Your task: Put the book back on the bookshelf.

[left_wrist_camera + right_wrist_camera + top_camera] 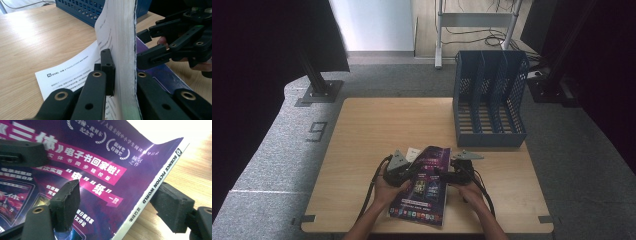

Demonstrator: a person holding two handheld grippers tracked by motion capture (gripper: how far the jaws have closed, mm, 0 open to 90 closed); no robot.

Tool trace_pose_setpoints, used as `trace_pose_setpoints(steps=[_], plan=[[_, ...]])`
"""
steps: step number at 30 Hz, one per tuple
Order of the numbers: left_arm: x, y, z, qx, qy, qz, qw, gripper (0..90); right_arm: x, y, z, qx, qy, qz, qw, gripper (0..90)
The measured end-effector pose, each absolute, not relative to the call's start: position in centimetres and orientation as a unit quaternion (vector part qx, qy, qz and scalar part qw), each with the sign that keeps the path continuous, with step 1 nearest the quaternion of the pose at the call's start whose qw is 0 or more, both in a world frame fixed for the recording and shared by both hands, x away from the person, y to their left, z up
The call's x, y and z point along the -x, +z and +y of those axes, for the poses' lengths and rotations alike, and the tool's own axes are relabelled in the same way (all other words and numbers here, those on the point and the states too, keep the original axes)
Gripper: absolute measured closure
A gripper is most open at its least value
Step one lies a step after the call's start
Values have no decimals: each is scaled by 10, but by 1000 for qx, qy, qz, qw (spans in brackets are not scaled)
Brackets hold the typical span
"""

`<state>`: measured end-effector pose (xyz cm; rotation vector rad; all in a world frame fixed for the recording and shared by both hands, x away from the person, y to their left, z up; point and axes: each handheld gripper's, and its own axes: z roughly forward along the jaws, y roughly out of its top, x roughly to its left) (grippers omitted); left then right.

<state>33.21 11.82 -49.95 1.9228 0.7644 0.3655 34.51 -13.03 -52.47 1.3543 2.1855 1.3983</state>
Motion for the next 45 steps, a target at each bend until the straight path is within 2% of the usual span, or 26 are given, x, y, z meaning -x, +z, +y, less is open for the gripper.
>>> trace_pose_setpoints(steps=[15,45], plan=[[-339,-507,121,-796,139,326,491,855,-345,-523,-130,-458,475,743,110,265],[-355,-531,119,-813,134,350,446,855,-369,-547,-123,-478,437,757,88,255]])
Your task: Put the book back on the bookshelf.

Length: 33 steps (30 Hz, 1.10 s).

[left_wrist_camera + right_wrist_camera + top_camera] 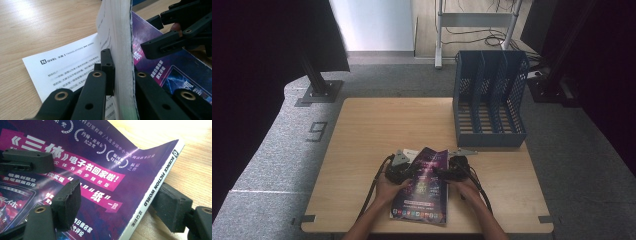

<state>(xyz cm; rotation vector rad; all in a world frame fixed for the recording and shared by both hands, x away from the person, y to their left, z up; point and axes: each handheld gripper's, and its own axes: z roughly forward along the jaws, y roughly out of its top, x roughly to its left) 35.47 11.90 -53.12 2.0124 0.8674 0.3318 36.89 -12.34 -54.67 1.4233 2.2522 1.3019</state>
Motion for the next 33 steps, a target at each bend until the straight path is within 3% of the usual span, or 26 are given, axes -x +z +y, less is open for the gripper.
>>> trace_pose_setpoints(steps=[25,33], plan=[[-359,-534,122,-813,124,363,437,844,-392,-545,-110,-486,413,767,70,245],[-360,-535,123,-813,122,365,437,841,-394,-544,-115,-486,417,765,65,345]])
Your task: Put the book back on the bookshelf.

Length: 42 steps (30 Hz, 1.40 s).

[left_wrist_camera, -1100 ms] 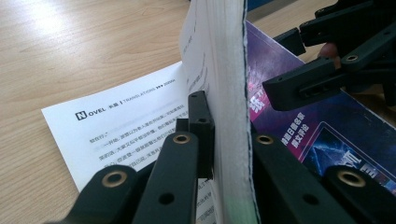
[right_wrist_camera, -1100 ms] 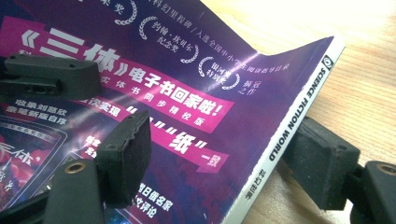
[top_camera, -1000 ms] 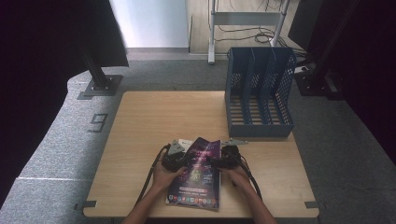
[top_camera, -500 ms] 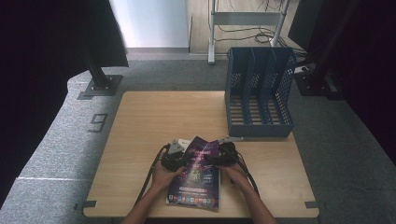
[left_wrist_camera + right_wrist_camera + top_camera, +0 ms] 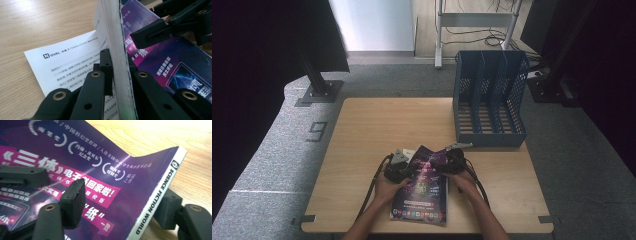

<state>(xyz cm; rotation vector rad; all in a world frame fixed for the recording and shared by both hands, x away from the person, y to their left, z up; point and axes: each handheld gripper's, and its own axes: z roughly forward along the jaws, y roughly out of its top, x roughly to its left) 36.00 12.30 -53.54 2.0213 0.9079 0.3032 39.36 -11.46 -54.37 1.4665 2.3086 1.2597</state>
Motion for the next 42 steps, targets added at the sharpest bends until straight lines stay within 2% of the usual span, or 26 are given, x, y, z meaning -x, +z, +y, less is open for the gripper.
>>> trace_pose_setpoints(steps=[20,23,25,27,33,42], plan=[[-362,-538,124,-812,116,371,436,840,-395,-542,-117,-475,424,769,59,449],[-362,-538,124,-811,116,372,436,839,-395,-542,-118,-476,424,768,59,504],[-362,-538,124,-810,116,372,438,838,-394,-540,-119,-473,417,772,78,608],[-361,-537,124,-810,117,371,440,838,-394,-539,-121,-473,419,771,77,637],[-359,-531,127,-804,118,367,453,837,-389,-531,-124,-463,431,770,79,661],[-352,-514,131,-786,133,345,496,835,-374,-506,-132,-439,469,759,108,684]])
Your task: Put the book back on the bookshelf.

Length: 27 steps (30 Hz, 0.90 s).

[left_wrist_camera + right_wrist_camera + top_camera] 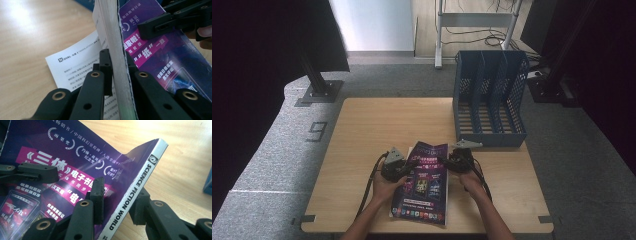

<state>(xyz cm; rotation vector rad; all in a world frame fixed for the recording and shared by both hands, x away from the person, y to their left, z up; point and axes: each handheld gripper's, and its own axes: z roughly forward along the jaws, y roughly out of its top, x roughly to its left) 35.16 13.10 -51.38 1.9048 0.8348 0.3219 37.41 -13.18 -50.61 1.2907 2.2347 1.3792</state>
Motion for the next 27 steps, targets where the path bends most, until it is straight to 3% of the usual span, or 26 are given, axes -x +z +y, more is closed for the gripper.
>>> trace_pose_setpoints(steps=[27], plan=[[-341,-483,139,-763,146,326,538,854,-354,-472,-135,-397,517,743,148,700]])
